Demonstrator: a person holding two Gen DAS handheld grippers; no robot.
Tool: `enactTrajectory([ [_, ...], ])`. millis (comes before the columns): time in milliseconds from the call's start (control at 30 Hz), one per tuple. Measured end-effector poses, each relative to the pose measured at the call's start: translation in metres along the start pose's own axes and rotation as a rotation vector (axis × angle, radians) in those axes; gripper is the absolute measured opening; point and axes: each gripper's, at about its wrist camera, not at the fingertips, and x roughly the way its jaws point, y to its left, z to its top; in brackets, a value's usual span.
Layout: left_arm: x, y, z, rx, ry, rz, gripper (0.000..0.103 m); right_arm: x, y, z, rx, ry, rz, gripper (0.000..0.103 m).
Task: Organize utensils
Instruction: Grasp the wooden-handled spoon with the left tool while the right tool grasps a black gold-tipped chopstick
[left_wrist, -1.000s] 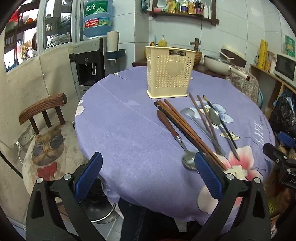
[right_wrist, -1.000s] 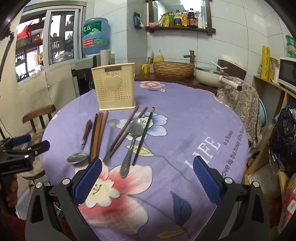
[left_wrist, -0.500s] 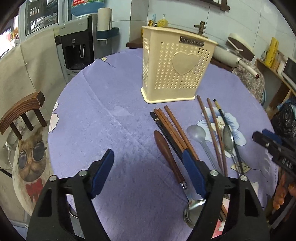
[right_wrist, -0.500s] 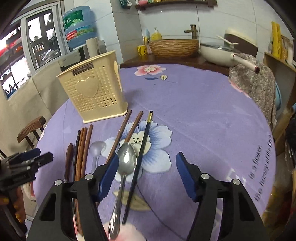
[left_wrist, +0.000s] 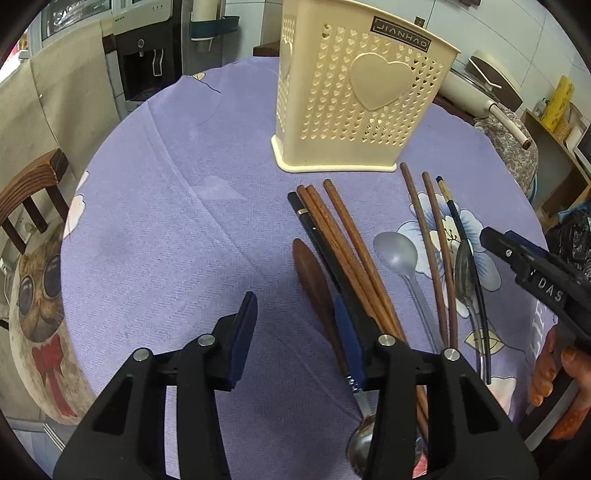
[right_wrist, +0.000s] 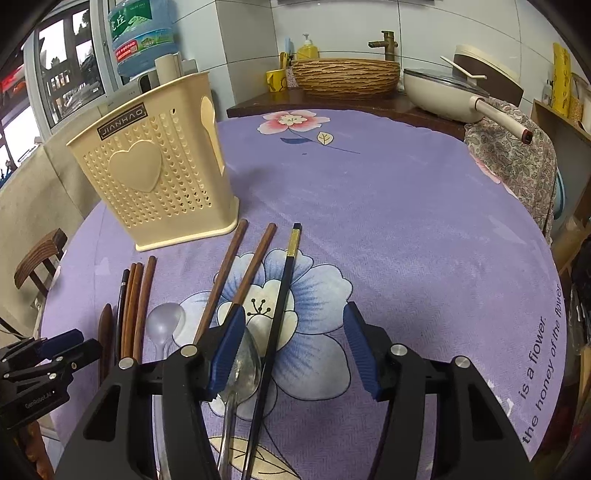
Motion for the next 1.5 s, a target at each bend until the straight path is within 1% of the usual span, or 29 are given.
enactTrajectory([
  [133,0.008,-0.006,0.003,0.004,0.014,0.012,0.034,-0.001,0.001,-0.001,-0.016,-0.008,-0.01,0.054],
  [200,0.01,-0.007,0.004,-0.002,0.026,0.013,0.028,0.0,0.001,0.0,-0.02,-0.008,-0.014,0.054],
  [233,0.011,-0.009,0.004,0.002,0.024,0.025,0.027,0.0,0.001,0.001,-0.022,-0.009,-0.019,0.054],
  [300,0.013,-0.013,0.005,0.009,0.021,0.046,0.021,0.003,0.002,0.003,-0.032,-0.007,-0.033,0.054],
  [333,0.013,-0.013,0.006,0.008,0.02,0.051,0.021,0.006,0.001,0.005,-0.031,-0.006,-0.04,0.054],
  [400,0.013,-0.014,0.006,0.007,0.019,0.052,0.021,0.011,-0.001,0.009,-0.019,0.002,-0.046,0.049],
  [433,0.014,-0.013,0.006,0.007,0.019,0.051,0.021,0.014,-0.002,0.011,-0.015,0.009,-0.046,0.048],
  [500,0.014,-0.01,0.008,0.004,0.018,0.044,0.02,0.02,-0.001,0.016,-0.014,0.025,-0.037,0.043],
  [567,0.015,-0.006,0.011,-0.011,0.025,0.033,0.019,0.03,0.003,0.022,-0.018,0.047,-0.03,0.04],
  [600,0.016,-0.005,0.012,-0.011,0.027,0.031,0.019,0.034,0.004,0.024,-0.02,0.058,-0.03,0.035],
  [633,0.017,-0.005,0.014,-0.003,0.028,0.035,0.019,0.04,0.005,0.027,-0.012,0.075,-0.03,0.033],
  [700,0.018,-0.006,0.015,0.012,0.03,0.042,0.019,0.05,0.006,0.032,-0.003,0.098,-0.035,0.031],
  [767,0.018,-0.005,0.016,0.012,0.034,0.039,0.019,0.057,0.007,0.036,-0.005,0.103,-0.05,0.03],
  [833,0.019,-0.005,0.016,0.014,0.035,0.038,0.019,0.063,0.008,0.038,0.003,0.117,-0.044,0.029],
  [967,0.019,-0.006,0.017,0.02,0.03,0.044,0.019,0.064,0.014,0.039,-0.028,0.107,-0.077,0.023],
  [1133,0.02,-0.009,0.017,0.03,0.021,0.056,0.019,0.064,0.017,0.036,-0.043,0.093,-0.081,0.019],
  [1267,0.021,-0.01,0.017,0.028,0.019,0.057,0.018,0.063,0.02,0.035,-0.048,0.087,-0.064,0.008],
  [1367,0.021,-0.01,0.017,0.028,0.012,0.062,0.016,0.062,0.023,0.033,-0.061,0.082,-0.065,0.007],
  [1500,0.021,-0.009,0.017,0.036,0.011,0.062,0.015,0.062,0.017,0.033,-0.057,0.082,-0.022,0.007],
])
